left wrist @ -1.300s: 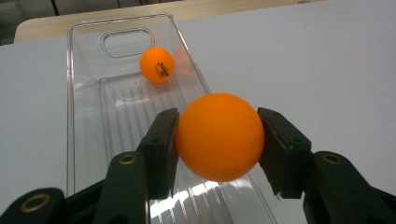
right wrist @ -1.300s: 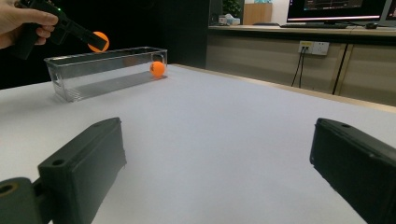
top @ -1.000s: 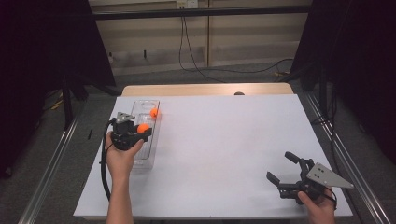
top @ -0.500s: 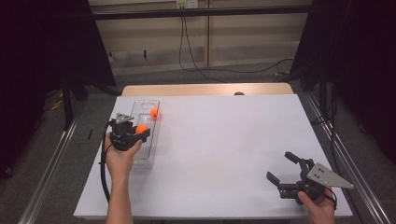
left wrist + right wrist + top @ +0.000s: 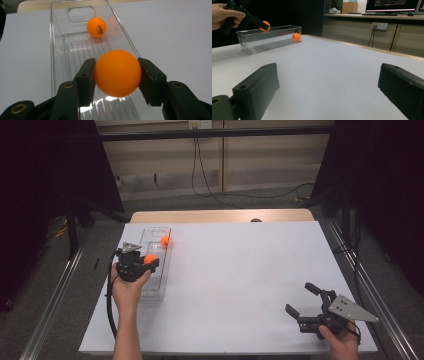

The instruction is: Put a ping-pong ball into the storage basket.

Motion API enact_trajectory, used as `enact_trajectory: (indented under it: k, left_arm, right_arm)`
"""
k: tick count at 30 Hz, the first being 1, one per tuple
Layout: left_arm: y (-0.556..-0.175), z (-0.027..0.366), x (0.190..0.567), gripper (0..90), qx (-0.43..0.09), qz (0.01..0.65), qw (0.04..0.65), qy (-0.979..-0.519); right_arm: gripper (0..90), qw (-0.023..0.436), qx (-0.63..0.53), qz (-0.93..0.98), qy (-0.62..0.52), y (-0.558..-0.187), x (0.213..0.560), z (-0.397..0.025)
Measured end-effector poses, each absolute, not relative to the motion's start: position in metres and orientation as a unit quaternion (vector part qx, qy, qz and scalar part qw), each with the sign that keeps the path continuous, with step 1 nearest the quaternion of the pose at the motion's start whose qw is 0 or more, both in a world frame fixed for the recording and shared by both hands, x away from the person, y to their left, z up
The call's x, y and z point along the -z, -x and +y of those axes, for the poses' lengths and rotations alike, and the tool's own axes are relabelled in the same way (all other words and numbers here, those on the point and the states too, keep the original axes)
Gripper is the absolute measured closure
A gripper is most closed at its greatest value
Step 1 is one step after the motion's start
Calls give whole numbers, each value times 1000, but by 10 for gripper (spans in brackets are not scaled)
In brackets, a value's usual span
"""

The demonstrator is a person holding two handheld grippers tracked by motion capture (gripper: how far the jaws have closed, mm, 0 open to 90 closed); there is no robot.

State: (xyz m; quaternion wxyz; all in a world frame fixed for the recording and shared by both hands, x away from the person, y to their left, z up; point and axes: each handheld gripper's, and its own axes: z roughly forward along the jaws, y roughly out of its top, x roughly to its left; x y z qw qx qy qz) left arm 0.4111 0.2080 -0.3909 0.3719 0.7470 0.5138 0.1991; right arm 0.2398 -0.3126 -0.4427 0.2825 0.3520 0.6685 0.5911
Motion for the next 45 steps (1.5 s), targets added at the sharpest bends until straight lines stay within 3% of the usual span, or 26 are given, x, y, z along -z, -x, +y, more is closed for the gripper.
enact_trajectory:
  k: [45]
  left_arm:
    - [-419,209,403,508,-201,524,357,-747]
  right_arm:
    - [28,285,-592,667,-352,-238,442,-314]
